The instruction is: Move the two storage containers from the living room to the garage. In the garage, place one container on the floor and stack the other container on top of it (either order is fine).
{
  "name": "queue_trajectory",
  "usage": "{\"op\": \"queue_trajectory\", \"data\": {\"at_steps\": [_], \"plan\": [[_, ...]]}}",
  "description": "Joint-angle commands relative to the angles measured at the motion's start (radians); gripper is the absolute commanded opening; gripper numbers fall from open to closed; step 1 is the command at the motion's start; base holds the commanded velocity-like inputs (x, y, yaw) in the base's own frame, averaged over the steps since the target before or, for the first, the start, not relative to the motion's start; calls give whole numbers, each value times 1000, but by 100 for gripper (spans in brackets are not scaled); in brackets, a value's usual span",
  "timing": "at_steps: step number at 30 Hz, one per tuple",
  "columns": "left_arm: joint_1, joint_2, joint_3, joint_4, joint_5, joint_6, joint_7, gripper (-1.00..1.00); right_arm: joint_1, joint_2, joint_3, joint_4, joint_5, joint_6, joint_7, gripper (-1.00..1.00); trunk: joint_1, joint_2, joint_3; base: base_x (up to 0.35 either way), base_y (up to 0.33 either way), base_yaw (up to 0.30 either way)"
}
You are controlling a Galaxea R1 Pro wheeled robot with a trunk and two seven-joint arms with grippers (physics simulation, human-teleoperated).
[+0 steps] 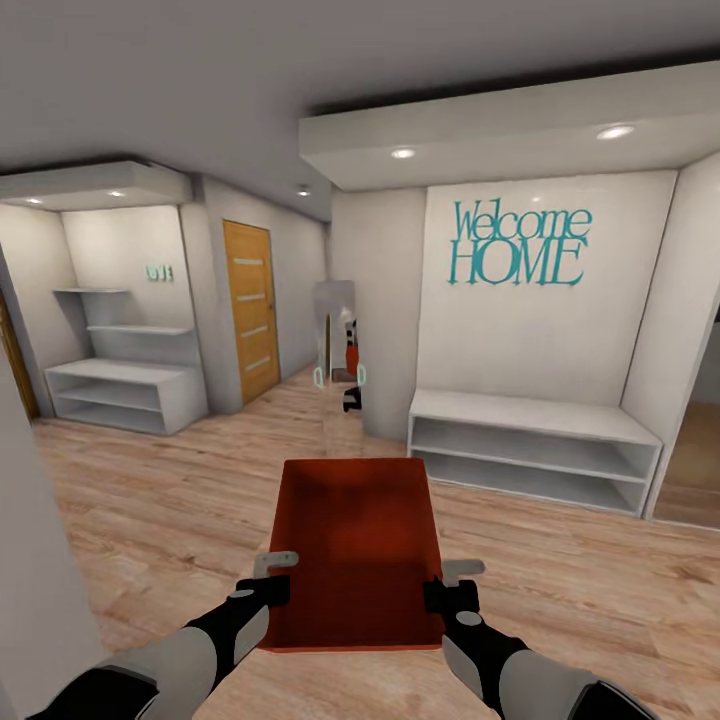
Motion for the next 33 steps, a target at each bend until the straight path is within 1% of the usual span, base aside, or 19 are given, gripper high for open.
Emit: {"op": "queue_trajectory", "data": {"at_steps": [1, 18, 33], "plan": [[-2, 4, 67, -3, -3, -7, 84, -100, 0, 0, 17, 0, -12, 3, 14, -100, 1, -1, -2, 326, 0, 0], [-2, 4, 67, -3, -4, -7, 84, -100, 0, -2, 17, 0, -13, 1, 15, -100, 1, -1, -2, 326, 0, 0], [-2, 4, 67, -3, -4, -8, 84, -100, 0, -2, 15, 0, -12, 0, 14, -100, 1, -1, -2, 326, 0, 260]]}}
